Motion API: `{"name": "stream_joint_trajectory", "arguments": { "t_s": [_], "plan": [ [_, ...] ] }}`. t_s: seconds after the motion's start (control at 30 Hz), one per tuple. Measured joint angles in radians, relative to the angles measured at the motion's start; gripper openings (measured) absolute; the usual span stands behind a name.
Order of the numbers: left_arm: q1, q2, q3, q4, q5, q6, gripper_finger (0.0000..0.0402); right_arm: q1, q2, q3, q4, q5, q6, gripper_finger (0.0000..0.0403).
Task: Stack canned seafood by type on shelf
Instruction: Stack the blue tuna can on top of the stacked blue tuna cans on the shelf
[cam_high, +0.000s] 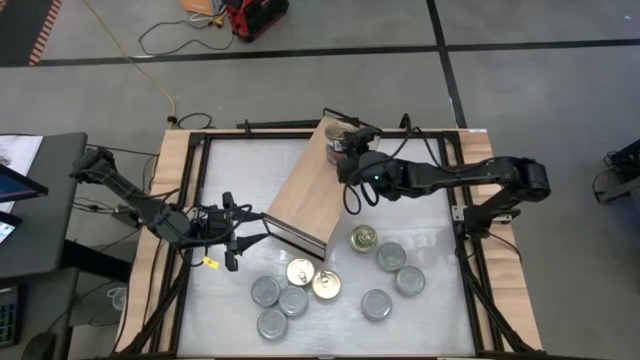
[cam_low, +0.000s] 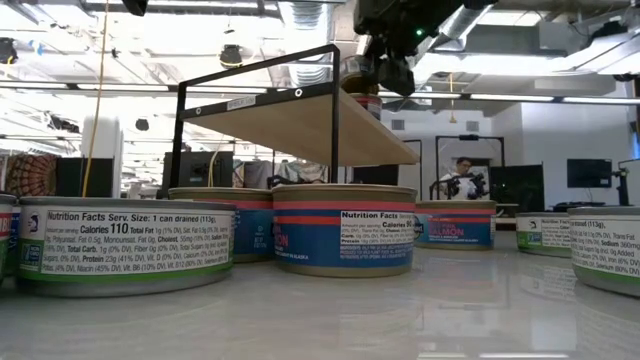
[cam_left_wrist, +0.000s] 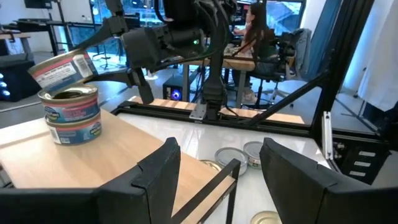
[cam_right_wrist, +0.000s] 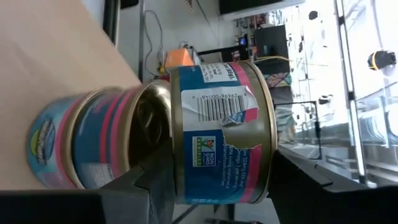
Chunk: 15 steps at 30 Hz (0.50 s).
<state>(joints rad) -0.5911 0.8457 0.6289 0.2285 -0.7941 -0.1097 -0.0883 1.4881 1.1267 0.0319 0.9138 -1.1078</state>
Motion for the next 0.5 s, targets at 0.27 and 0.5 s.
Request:
{"name": "stream_joint_trajectory", "arguments": {
  "t_s": [0.27, 0.5],
  "plan": [
    [0.0, -0.002, 0.0, -0.006, 0.005, -0.009, 0.021, -0.002, 0.001, 0.0, -0.01, 0.005, 0.005, 0.025],
    [0.0, -0.002, 0.0, -0.005, 0.01, -0.008, 0.021, -0.006, 0.001, 0.001, -0.079, 0.006, 0.074, 0.028]
  ]
}}
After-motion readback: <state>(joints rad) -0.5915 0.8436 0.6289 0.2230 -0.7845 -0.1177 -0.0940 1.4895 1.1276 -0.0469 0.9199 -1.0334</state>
